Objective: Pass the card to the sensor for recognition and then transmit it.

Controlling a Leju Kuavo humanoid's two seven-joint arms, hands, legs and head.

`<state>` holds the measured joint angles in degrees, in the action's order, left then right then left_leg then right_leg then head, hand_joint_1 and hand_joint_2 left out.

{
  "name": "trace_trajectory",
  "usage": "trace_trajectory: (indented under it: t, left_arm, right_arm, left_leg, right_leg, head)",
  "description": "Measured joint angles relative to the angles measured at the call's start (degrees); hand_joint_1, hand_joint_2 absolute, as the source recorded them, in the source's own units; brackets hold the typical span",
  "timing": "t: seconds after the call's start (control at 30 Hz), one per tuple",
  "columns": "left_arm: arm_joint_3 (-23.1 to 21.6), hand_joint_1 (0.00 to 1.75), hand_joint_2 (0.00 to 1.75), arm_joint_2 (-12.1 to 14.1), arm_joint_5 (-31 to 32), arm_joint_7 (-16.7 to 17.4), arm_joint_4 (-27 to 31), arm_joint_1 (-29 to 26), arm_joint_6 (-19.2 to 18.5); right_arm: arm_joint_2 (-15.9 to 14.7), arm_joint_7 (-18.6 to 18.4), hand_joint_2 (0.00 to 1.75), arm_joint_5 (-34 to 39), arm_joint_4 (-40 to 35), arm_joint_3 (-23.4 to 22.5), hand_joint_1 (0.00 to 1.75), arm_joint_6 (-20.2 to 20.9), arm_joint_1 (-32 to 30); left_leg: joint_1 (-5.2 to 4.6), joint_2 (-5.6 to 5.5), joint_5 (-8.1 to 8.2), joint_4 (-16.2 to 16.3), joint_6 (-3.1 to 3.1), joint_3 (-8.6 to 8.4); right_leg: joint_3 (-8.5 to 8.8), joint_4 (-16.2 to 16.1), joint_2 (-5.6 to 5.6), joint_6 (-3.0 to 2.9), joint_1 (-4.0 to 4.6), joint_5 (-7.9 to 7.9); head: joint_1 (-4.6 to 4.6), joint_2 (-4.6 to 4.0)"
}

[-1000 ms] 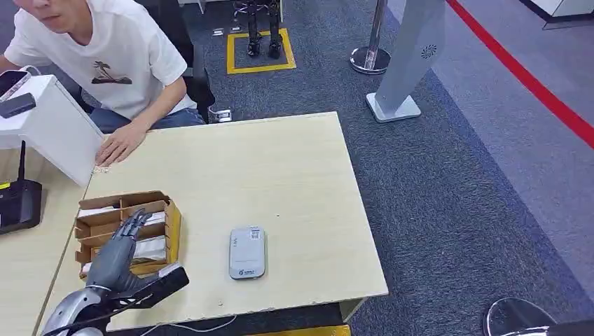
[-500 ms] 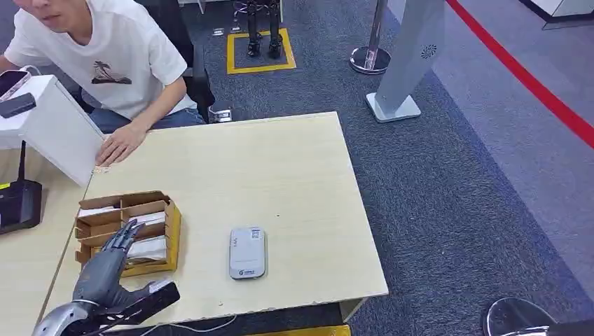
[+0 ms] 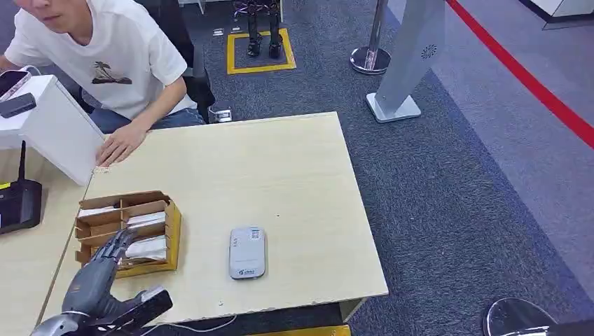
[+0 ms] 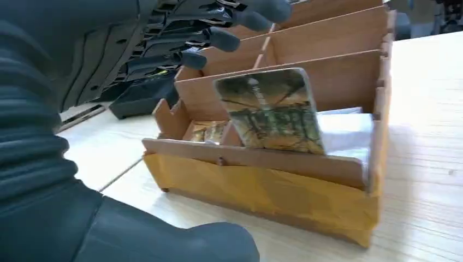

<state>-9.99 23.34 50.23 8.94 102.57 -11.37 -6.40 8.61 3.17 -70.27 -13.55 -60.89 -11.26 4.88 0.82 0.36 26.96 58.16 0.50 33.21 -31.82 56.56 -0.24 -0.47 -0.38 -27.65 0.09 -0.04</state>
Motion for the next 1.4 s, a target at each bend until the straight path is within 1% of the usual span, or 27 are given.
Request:
trace_trajectory:
  t: [0.2, 0.33, 0.77, 1.23, 1.4]
  left_arm:
    - [2.99, 0.0, 1.75, -0.33, 0.0, 0.22, 0.0, -0.54, 0.52]
    - [4.11, 0.0, 1.75, -0.59, -0.02, 0.22, 0.0, -0.64, 0.52]
    - [5.68, 0.0, 1.75, -1.05, 0.17, 0.22, 0.0, -1.08, 0.54]
    - [5.86, 0.0, 1.75, -1.31, 0.17, 0.2, 0.0, -1.07, 0.54]
    - [5.86, 0.0, 1.75, -1.9, 1.16, -0.26, -0.35, 0.6, 0.13]
  right_arm:
    - [0.0, 0.0, 0.0, -0.02, 0.0, -0.02, 0.0, 0.0, 0.01]
    - [0.0, 0.0, 0.0, -0.02, 0.0, -0.02, 0.0, 0.0, 0.0]
    - [0.0, -0.04, 0.0, -0.07, 0.0, -0.04, 0.0, 0.0, 0.01]
    - [0.0, -0.04, 0.0, -0.15, 0.0, -0.04, 0.0, 0.02, 0.01]
    - [0.0, -0.04, 0.0, -0.61, 0.0, -0.04, 0.0, 0.09, 0.04]
  left_leg:
    - [0.0, 0.0, 0.0, 0.0, 0.0, 0.0]
    - [0.0, 0.0, 0.0, 0.0, 0.0, 0.0]
    - [0.0, 0.0, 0.0, 0.0, 0.0, 0.0]
    - [0.0, 0.0, 0.0, 0.0, 0.0, -0.01]
    - [0.0, -0.01, 0.0, 0.0, 0.0, 0.0]
  right_leg:
    - [0.0, 0.0, -0.01, 0.0, 0.0, 0.0]
    - [0.01, 0.0, -0.01, 0.0, 0.0, 0.0]
    - [0.0, 0.0, 0.0, 0.0, 0.0, 0.0]
    - [0.0, 0.0, 0.0, 0.0, 0.0, 0.0]
    - [-0.01, 0.0, -0.02, 0.0, 0.0, 0.0]
  head:
    - [0.02, 0.0]
    - [0.02, 0.0]
    - [0.02, 0.0]
    - [0.02, 0.0]
    - [0.02, 0.0]
